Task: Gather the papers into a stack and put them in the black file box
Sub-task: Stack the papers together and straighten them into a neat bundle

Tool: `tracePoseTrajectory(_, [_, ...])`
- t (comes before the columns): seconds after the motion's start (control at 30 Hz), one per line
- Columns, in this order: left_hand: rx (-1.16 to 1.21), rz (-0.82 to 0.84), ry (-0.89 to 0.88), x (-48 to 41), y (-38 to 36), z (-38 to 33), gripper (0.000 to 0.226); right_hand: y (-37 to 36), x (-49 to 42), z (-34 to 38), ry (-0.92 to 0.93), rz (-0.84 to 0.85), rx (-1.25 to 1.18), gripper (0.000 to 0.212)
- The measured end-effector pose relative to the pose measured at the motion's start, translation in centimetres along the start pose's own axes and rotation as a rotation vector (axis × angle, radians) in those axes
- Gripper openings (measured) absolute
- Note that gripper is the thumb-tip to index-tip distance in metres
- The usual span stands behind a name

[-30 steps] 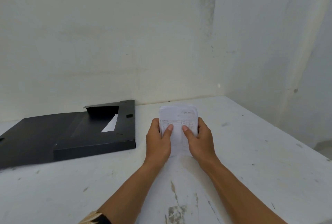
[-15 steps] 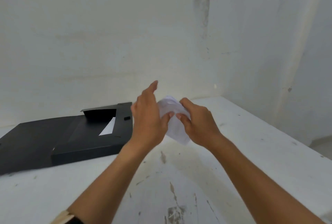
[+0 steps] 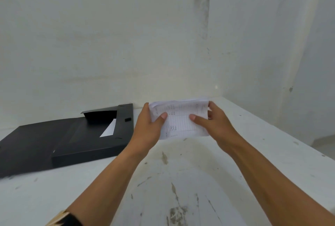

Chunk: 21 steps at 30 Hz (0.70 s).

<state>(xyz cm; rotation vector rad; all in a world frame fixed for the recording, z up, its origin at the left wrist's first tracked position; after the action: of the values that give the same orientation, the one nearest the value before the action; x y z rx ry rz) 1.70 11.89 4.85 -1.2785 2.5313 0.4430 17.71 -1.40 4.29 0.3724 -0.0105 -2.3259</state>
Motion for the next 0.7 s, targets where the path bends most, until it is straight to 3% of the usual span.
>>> tracePoseTrajectory(0.1, [0.004,0.049,0.005,0.2,-1.1,1.1,0.025,-0.6,0.3,-1.8,-0.040,0.038,-0.128,0.031])
tracePoseTrajectory(0.2, [-0.067,0.106,0.015,0.1,-1.8,1.9,0.030,-0.7,0.1,-2.8,-0.058,0.035,-0.130,0.025])
tracePoseTrajectory(0.33, [-0.145,0.044,-0.009,-0.3,-1.8,2.3,0.023,-0.4,-0.3,-3.3,-0.063,0.034,-0.089,0.025])
tracePoseTrajectory(0.7, [0.059,-0.038,0.015,0.5,-2.9,4.5,0.023,-0.2,-1.0,-4.3,-0.036,-0.060,-0.014,0.035])
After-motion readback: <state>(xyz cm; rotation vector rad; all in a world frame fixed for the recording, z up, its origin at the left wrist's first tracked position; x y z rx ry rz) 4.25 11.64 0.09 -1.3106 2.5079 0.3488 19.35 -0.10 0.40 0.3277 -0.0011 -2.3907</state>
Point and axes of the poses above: each hand's wrist, its own x-axis away from the middle knuckle, its own y-axis out of the back of the hand, z = x × y, the point moved 7 cm from there along -x, towards the middle knuckle, and after that the axes turned 1 degree about z, right-handed, at the moved point
